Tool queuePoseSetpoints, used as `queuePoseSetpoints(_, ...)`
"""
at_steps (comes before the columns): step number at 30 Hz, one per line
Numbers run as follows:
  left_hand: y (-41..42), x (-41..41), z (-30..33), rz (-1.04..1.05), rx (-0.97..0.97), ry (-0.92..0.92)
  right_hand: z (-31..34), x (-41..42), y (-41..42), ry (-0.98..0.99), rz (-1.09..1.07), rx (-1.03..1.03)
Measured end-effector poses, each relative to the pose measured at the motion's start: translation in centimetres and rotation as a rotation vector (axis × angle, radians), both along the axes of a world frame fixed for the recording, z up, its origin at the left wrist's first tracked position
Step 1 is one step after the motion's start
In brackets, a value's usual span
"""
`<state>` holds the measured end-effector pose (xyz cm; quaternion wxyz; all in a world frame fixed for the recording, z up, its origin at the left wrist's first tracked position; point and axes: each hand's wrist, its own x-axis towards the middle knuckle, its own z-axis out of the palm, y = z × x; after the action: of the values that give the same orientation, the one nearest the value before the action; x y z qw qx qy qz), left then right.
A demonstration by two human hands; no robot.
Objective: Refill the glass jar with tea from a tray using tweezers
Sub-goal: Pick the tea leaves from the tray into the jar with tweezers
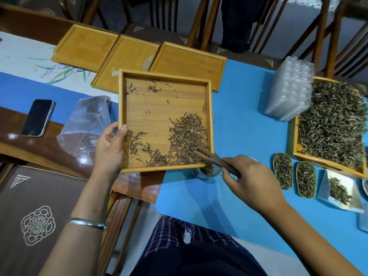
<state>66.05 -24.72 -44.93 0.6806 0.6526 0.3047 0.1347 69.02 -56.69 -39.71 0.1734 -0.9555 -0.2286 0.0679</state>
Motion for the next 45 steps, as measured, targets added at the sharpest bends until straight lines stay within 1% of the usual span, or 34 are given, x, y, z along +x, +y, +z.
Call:
queuePoseSetpoints(2, 0.1, 0.1, 0.1, -0.002, -0.002, 0.004, 0.0, 0.2, 0.9, 0.018, 0.029, 0.027)
queuePoseSetpoints(7, 0.0, 0.1, 0.2, -0.016, -0.001, 0.011, -0.6, 0.6, 2.0, 0.059, 0.068, 0.020)
queuePoseSetpoints(14, 0.0, 0.2, 0.5, -0.018, 0.027, 0.035, -0.6, -0.2, -0.1, 0.060, 0.042, -0.014)
queuePoseSetpoints(25, -0.2, 0.1, 1.0, -0.029, 0.039, 0.061, -0.3, -1.0, -2.2, 0.196, -0.051, 0.031)
queuePoseSetpoints(29, -0.1, 0.1, 0.9, -0.018, 0.010, 0.070, 1.0, -0.2, -2.1, 0.136, -0.079, 0.090)
queuePoseSetpoints(33, -0.2, 0.2, 1.1, -0.030, 0.017, 0.061, 1.3, 2.1, 0.3, 0.019, -0.063, 0.130)
queuePoseSetpoints(35, -0.1, 0.2, 1.0, -0.029, 0.012, 0.059, 0.8, 3.3, 1.7, -0.003, -0.065, 0.108)
queuePoseSetpoints(40, 0.1, 0.3, 0.9, -0.044, 0.017, 0.053, -0.7, 3.7, 3.4, -0.068, -0.084, -0.038)
queuePoseSetpoints(45, 0.1, 0.5, 0.9, -0.040, 0.026, 0.037, -1.2, 1.9, 2.9, -0.083, -0.080, -0.006)
